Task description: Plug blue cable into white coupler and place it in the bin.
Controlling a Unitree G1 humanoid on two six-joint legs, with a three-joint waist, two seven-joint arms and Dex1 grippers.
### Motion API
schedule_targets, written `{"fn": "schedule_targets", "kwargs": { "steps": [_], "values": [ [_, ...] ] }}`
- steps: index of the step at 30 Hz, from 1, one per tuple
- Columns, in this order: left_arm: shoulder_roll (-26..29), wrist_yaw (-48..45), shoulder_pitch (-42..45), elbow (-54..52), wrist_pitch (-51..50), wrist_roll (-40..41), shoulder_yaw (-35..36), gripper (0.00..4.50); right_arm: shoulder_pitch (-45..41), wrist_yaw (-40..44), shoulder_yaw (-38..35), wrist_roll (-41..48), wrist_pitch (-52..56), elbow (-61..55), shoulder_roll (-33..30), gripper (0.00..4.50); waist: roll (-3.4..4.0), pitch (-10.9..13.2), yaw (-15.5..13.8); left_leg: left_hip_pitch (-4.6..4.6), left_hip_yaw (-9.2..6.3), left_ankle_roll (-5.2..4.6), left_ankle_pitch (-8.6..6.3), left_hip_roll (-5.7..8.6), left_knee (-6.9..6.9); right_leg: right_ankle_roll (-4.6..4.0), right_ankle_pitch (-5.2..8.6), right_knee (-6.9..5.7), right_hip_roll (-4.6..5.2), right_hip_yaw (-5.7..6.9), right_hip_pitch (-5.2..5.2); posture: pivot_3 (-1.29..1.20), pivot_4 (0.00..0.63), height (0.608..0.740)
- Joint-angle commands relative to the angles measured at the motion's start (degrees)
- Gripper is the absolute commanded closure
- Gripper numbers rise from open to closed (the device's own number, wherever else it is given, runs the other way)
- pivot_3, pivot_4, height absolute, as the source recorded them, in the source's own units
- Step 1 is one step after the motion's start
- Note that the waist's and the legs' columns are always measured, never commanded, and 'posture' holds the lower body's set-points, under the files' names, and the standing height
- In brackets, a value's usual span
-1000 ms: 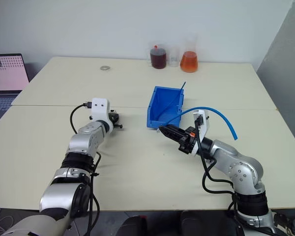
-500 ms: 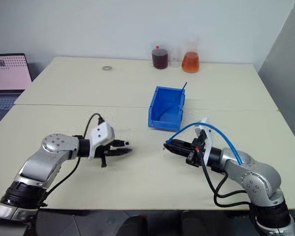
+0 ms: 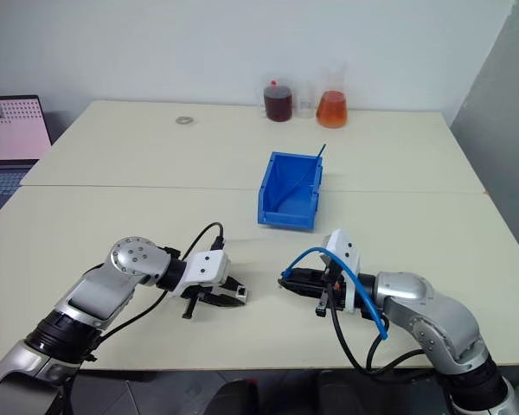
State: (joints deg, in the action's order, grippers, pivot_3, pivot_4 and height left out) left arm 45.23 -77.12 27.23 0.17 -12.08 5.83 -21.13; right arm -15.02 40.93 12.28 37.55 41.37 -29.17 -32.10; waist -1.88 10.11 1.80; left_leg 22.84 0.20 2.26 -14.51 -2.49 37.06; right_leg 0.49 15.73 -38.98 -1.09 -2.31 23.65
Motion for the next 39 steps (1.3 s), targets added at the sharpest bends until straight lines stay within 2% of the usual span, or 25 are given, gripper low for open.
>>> {"fn": "schedule_targets", "kwargs": {
  "steps": [1,9,16,39],
  "values": [
    [-0.7,-0.7,0.5,1.3,0.9,-1.8,-1.2,3.73,-2.7,1.2,2.4,-3.5,-3.4,0.6,1.8,4.31,0.0,0.0,0.0,0.0,-0.01,0.0,0.0,0.0,0.0,0.0,0.0,0.0,0.0,0.0,0.0,0.0,0.15,0.74],
    [-2.3,-0.3,0.5,2.1,-1.9,-2.6,-1.6,3.73,-5.6,0.4,8.5,-11.1,-8.9,5.9,8.6,4.31,-0.06,-0.1,-0.2,-0.03,-0.03,0.0,0.0,-0.02,0.05,0.0,0.0,-0.02,0.02,0.02,-0.05,0.0,0.15,0.74],
    [-3.0,-0.8,0.8,2.1,-3.5,-2.4,-1.4,3.73,-3.9,-1.4,10.8,-15.9,-13.9,7.9,13.6,4.31,-0.06,-0.1,-0.3,-0.05,-0.06,0.0,0.0,-0.04,0.1,0.0,0.0,-0.04,0.09,0.04,-0.12,0.0,0.15,0.74],
    [-4.6,-1.0,1.3,4.9,-2.9,-2.4,-0.4,3.73,-1.9,1.6,13.1,-23.2,-20.3,15.6,15.8,4.31,-0.06,-0.1,-0.4,-0.18,-0.07,-0.01,0.0,-0.01,0.19,0.01,-0.01,-0.1,0.13,0.05,-0.27,0.0,0.15,0.74]
  ]
}}
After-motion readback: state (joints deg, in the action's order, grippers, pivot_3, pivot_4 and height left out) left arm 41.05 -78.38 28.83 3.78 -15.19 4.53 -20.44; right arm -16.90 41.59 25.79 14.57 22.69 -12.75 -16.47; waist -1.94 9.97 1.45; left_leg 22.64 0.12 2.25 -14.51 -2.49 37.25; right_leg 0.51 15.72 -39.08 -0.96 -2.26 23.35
